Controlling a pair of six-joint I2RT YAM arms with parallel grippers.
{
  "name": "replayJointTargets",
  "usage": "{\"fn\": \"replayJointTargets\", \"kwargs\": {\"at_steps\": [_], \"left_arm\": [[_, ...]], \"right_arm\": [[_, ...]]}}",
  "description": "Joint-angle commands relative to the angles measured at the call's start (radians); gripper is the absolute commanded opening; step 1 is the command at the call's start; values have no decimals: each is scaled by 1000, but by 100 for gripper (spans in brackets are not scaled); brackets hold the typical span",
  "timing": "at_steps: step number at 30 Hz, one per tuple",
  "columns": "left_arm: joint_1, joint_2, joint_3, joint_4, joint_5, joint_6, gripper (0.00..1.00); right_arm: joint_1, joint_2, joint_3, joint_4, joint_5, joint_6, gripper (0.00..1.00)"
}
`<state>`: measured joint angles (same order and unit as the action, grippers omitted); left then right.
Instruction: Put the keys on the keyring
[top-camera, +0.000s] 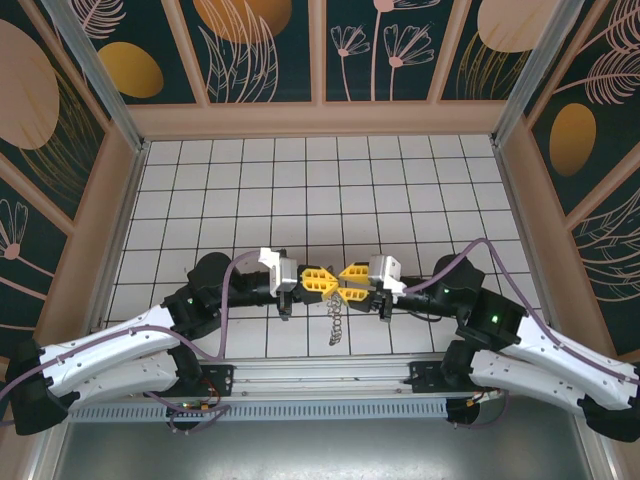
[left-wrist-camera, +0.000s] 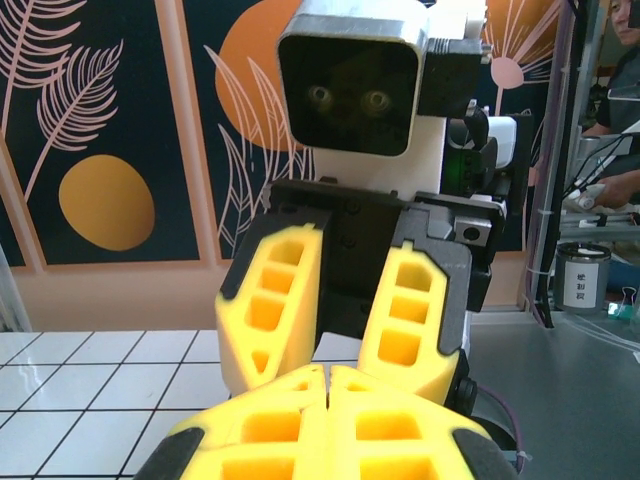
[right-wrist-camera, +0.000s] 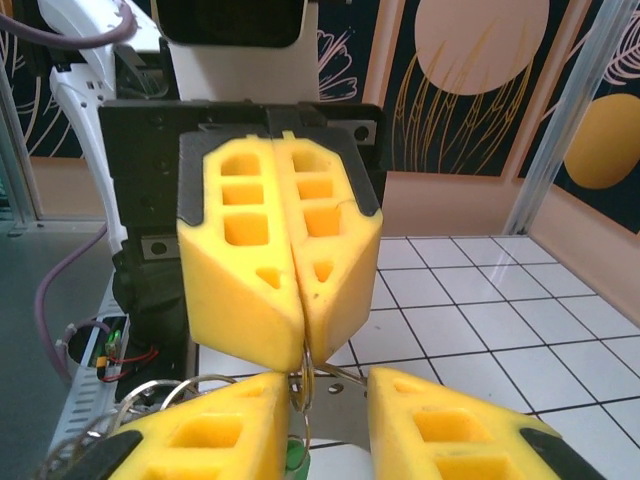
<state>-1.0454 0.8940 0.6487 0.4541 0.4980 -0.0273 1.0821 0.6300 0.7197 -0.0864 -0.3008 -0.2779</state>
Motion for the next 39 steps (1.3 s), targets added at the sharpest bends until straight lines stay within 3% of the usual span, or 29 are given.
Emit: {"fn": "replayJointTargets", "kwargs": {"at_steps": [1,7,12,17,22,26,31,32,34,39], "left_arm": [[5,-9,34,72,24,9,0],[4,-9,34,81,31,5,0],[5,0,35,78,55,-3,0],[5,-8,58,-19,33,7,0],[4,47,197,-368,-81,53,11],[5,112,262,-527,-103,66,11],[4,131,286,-568,-66,73,14],[5,134,293,-576,-55,78,13],[4,144,307,-591,-34,85,0],[5,143,307,-580,-17,80,0]], "right_arm": [[6,-4,-15,49,-2,18,27],[6,-6,-28,66,-8,20,21],[6,-6,-29,69,-23,14,0],[6,-10,-6,22,3,9,0],[6,23,54,-106,76,-48,0],[6,57,111,-171,79,-84,0],[8,71,146,-200,63,-126,0],[8,74,152,-207,65,-132,0],[7,78,166,-223,64,-143,0],[7,79,179,-236,68,-154,0]]}}
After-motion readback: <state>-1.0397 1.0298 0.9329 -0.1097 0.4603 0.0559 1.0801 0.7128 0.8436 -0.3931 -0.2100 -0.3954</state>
